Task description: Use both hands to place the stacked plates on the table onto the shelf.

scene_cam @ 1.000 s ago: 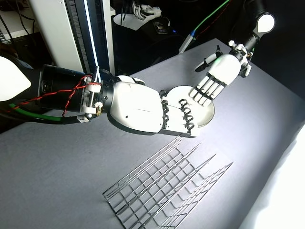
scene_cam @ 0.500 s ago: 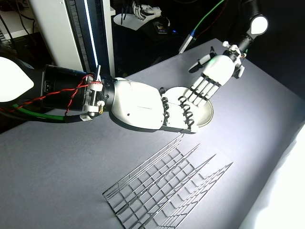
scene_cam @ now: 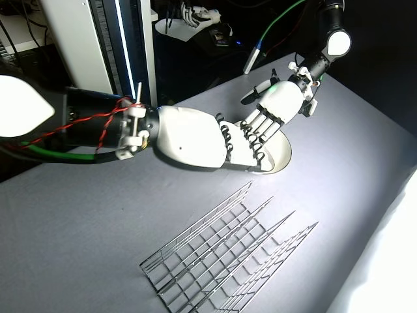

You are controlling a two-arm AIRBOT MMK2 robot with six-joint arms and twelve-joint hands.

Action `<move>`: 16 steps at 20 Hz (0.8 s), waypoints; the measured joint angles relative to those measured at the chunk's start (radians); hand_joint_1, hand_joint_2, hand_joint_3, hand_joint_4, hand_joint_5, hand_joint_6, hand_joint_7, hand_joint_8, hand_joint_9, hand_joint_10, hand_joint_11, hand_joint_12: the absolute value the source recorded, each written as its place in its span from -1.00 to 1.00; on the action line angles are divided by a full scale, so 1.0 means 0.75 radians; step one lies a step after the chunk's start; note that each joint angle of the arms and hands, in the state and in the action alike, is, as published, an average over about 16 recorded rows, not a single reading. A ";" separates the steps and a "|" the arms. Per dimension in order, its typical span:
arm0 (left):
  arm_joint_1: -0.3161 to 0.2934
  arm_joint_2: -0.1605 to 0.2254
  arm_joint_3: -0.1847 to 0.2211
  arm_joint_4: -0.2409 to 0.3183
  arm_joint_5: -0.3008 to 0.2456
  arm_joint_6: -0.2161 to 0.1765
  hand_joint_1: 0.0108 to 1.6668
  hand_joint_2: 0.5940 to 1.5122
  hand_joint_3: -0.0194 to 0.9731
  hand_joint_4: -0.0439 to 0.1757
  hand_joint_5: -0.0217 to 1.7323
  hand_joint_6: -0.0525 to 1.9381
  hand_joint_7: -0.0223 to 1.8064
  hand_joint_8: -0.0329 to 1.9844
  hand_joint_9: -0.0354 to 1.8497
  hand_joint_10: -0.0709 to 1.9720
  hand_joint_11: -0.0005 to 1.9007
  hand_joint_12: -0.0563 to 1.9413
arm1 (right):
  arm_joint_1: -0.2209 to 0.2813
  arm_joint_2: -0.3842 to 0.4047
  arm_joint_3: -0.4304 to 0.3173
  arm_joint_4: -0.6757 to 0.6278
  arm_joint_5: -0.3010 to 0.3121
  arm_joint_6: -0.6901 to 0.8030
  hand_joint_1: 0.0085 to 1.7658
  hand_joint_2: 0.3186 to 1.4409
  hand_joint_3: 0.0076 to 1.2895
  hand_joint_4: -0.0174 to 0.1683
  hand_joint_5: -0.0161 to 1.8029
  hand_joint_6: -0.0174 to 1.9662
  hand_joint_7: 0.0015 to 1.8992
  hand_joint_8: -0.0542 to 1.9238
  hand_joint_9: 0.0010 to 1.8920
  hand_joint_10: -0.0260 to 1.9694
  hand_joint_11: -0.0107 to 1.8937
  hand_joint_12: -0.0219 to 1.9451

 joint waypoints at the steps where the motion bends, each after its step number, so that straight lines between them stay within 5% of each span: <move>1: -0.001 -0.005 -0.001 0.000 0.001 0.001 -0.99 0.21 -0.95 -0.67 -1.00 -0.98 -0.99 -0.99 -0.95 -0.93 -0.98 -0.95 | 0.002 -0.010 0.001 -0.016 0.003 0.000 -0.03 -0.10 -0.99 -0.77 -0.95 -0.95 -0.98 -0.94 -0.98 -0.96 -0.97 -0.95; 7: -0.002 -0.025 0.011 -0.001 -0.017 -0.007 -0.99 0.21 -0.95 -0.65 -0.99 -0.97 -0.99 -0.99 -0.96 -0.94 -0.98 -0.96 | 0.013 -0.069 0.009 -0.085 0.009 0.000 0.17 -0.01 -0.99 -0.77 -0.88 -0.95 -0.93 -0.94 -0.94 -0.96 -0.97 -0.77; 16: -0.008 -0.039 0.062 -0.003 -0.065 -0.054 -0.99 0.20 -0.95 -0.60 -0.99 -0.96 -0.99 -0.99 -0.97 -0.95 -0.99 -0.96 | 0.030 -0.102 0.013 -0.103 0.004 0.001 0.17 0.09 -0.99 -0.77 -0.79 -0.96 -0.87 -0.94 -0.89 -0.96 -0.97 -0.54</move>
